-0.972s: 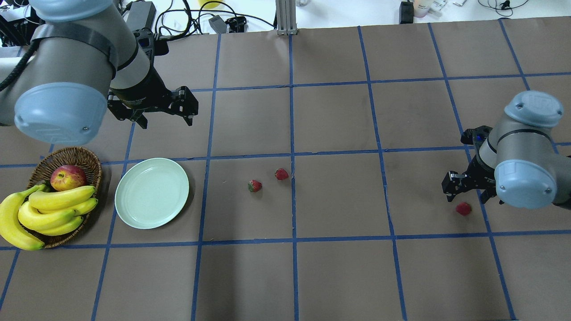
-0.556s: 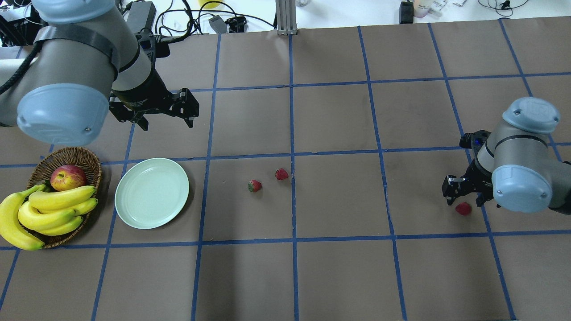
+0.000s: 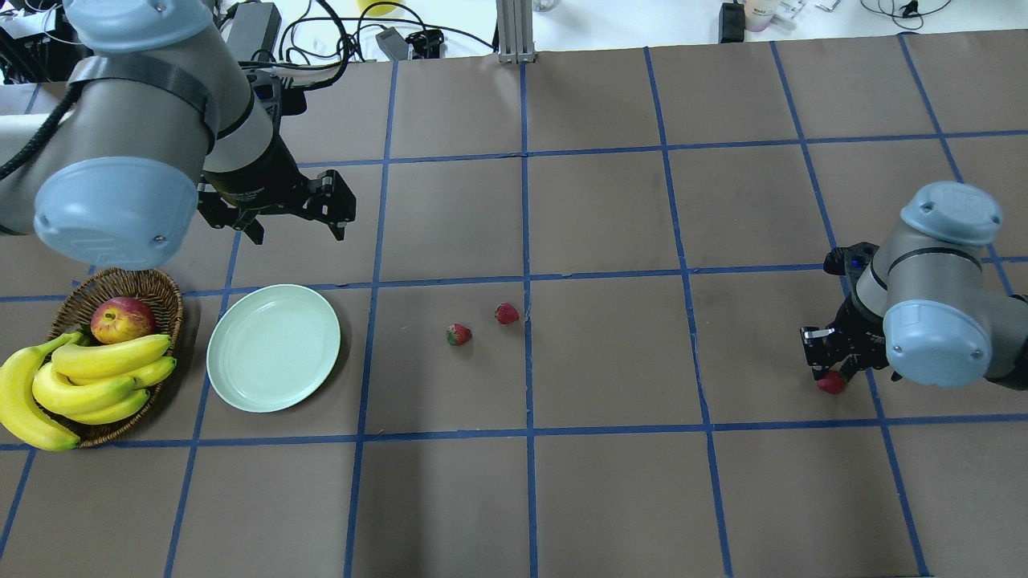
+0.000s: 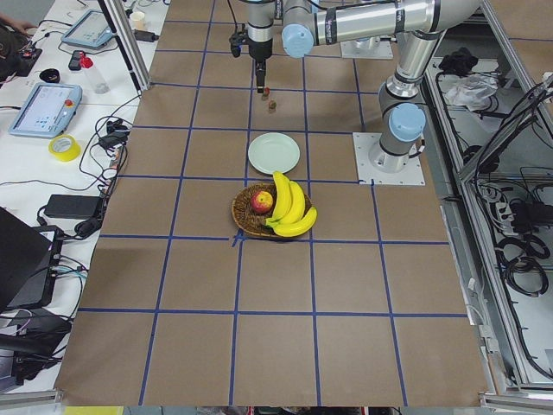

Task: Collect all strawberries into plate
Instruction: 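Grasp the last strawberry with the right gripper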

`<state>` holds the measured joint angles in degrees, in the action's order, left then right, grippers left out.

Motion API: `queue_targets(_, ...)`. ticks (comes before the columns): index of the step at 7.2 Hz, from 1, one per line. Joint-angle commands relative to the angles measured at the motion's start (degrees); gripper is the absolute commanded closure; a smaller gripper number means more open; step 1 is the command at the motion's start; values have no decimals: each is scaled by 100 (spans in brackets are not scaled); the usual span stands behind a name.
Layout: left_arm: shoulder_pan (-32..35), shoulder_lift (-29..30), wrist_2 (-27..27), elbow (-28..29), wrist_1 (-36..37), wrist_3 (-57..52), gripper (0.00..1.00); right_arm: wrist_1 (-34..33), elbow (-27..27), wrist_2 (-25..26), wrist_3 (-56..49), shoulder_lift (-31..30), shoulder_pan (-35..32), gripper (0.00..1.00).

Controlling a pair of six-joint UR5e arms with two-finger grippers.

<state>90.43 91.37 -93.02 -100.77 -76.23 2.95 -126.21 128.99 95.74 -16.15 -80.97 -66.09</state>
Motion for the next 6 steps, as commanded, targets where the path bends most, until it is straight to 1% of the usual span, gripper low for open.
queue_targets(1,-113,39,29,23,64,-22,0,264,-101,15,24,-7,-9,74)
queue_targets(2,-131,30,20,57,73,-5,0,316,-128,24,50,-16,-43,74)
queue_targets(3,-140,22,12,23,74,4,0,543,-285,-28,111,-50,-96,74)
queue_targets(4,-131,-5,3,-21,47,48,0,911,-513,-55,234,-51,-271,74)
queue_targets(5,-131,-14,-6,-30,12,48,0,1071,-680,-73,487,-51,-516,74)
queue_targets(6,-140,-22,-6,-30,-5,13,0,1081,-795,-273,864,-25,-910,74)
